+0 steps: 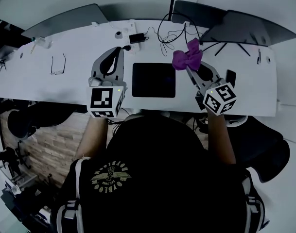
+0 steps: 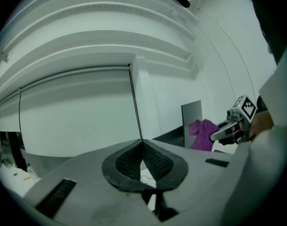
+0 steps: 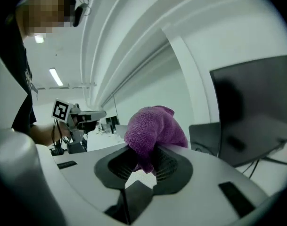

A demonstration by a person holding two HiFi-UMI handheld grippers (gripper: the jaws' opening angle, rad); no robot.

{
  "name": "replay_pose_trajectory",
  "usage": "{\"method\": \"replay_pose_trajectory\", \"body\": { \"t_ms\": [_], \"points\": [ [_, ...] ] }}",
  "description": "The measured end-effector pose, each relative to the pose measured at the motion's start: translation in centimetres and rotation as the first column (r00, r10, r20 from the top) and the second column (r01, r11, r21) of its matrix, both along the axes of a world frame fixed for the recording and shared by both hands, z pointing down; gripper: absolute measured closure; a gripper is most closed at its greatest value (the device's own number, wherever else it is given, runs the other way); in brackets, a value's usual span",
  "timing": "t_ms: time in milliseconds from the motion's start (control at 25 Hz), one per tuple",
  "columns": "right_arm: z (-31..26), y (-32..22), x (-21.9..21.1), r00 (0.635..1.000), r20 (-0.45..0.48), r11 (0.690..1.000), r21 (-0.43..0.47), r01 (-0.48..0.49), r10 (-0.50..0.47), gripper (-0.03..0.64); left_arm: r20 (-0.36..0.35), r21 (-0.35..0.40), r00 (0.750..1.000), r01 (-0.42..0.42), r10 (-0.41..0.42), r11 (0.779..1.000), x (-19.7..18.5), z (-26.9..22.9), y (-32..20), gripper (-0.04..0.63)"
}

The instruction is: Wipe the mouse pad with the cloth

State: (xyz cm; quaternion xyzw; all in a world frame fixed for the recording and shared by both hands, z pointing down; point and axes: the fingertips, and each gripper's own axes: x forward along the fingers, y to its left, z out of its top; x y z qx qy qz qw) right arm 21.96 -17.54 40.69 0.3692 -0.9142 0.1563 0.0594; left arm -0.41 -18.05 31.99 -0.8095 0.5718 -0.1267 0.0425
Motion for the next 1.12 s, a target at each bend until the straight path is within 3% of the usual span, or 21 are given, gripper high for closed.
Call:
{"method": "replay_pose_trajectory", "body": {
  "t_ms": [160, 320, 640, 1120],
  "points": [
    [-6.3, -0.4, -0.3, 1.0, -0.011, 0.986, 0.168, -0.016, 0.018, 0.534, -0.015, 0.027, 1.0, -0.001, 0.002, 1.0, 0.2, -1.8, 0.4, 0.594],
    [-10.5, 0.6, -1.7, 0.999, -0.036, 0.968, 0.249, 0.019, -0.011, 0.535, -0.025, 0.07, 1.0, -0.005, 0.007, 0.998, 0.2, -4.0, 1.5, 0.594],
    [-10.5, 0.8, -3.2, 0.999, -0.034, 0.969, 0.247, 0.0, 0.008, 0.535, -0.027, 0.061, 1.0, -0.008, 0.01, 0.998, -1.5, -3.6, 2.1, 0.594],
    [-9.0, -0.4, -8.1, 0.986, -0.07, 0.968, 0.214, -0.13, 0.148, 0.535, -0.042, 0.078, 0.992, -0.115, 0.119, 0.99, -7.4, -4.1, -0.6, 0.592]
  ]
}}
